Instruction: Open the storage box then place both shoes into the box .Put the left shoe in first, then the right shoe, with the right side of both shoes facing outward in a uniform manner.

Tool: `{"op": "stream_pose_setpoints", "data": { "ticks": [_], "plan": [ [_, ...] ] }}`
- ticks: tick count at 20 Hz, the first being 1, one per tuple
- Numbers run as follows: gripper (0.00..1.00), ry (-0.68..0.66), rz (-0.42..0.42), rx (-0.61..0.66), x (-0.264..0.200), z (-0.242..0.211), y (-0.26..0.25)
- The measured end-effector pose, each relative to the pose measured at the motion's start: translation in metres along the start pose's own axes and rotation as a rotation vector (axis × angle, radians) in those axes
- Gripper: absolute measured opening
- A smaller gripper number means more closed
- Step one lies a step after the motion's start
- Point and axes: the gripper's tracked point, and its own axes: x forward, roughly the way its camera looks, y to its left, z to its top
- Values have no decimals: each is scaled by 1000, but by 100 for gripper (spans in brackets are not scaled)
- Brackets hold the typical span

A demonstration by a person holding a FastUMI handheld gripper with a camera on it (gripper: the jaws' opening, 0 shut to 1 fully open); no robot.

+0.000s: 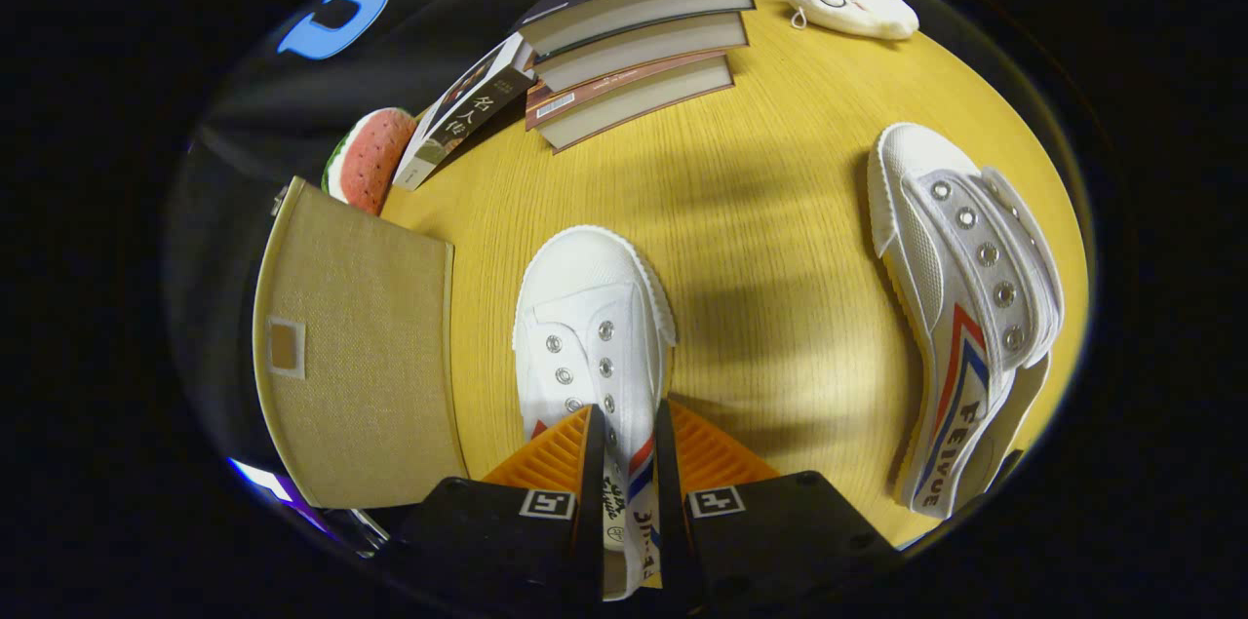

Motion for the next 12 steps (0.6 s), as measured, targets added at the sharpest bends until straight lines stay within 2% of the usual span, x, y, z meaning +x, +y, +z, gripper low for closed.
{"op": "stream_pose_setpoints", "data": {
  "ticks": [1,3,9,12],
  "plan": [
    [12,7,7,32,-1,4,-2],
    [7,7,22,33,-2,4,0],
    [7,-17,106,103,-22,5,22],
    [6,-31,116,144,-39,9,29]
  ]
}}
